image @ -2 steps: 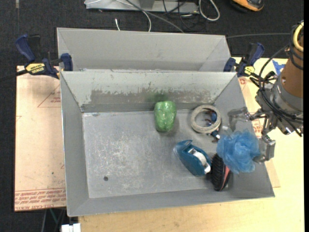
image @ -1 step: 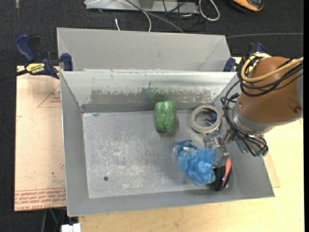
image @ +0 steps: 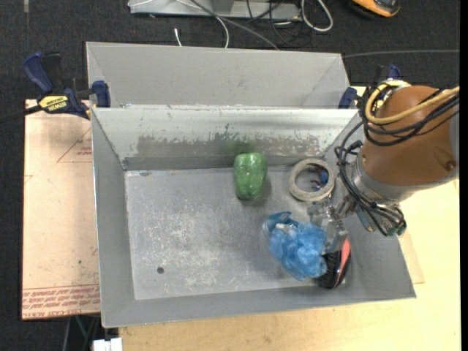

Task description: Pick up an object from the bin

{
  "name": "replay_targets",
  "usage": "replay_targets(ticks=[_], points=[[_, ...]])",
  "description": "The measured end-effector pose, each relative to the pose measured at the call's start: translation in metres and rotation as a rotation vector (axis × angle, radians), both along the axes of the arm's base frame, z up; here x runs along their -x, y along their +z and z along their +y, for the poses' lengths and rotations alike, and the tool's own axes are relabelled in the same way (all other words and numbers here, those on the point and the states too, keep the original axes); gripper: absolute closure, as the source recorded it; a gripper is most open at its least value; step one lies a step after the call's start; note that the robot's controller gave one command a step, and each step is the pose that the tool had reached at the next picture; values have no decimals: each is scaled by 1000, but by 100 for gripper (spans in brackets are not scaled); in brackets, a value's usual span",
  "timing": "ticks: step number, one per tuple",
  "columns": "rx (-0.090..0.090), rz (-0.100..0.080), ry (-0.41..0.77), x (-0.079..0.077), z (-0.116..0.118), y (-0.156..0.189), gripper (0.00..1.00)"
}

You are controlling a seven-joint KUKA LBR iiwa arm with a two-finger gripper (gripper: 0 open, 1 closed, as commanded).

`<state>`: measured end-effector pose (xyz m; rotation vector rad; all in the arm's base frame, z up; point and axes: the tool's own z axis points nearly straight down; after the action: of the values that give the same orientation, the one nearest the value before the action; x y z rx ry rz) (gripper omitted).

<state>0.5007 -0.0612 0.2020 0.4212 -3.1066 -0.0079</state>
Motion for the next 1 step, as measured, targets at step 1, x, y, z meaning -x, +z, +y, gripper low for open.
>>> replay_targets(ticks=[1], points=[[-3, 3, 4, -12, 33, -52, 100]])
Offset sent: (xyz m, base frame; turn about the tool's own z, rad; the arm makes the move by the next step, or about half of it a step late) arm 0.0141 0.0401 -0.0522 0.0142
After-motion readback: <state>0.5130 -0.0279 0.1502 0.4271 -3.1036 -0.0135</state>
